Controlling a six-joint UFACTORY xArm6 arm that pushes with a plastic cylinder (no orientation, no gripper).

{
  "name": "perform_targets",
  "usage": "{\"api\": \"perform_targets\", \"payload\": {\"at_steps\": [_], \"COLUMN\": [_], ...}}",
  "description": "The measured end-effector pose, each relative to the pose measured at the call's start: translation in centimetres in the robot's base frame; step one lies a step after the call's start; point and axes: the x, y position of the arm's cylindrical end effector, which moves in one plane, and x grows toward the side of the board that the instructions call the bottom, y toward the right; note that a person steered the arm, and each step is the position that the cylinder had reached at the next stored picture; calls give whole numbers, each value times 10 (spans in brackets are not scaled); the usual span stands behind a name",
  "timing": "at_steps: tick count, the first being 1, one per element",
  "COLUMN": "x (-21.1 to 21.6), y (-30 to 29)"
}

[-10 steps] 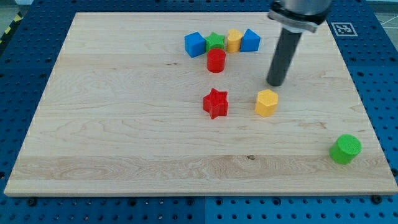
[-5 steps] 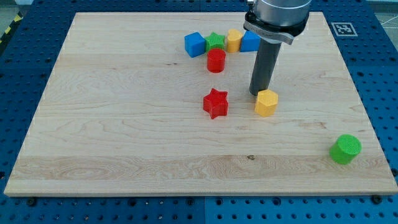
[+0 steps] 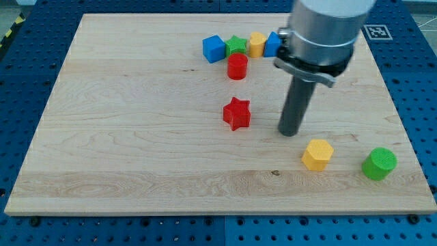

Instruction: Slide yellow hexagon to green circle

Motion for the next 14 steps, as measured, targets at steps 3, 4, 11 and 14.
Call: {"api": "perform_targets", "payload": {"at_steps": [3,4,11,14], "x": [70,69,50,14], "y": [0,39,34,35]}}
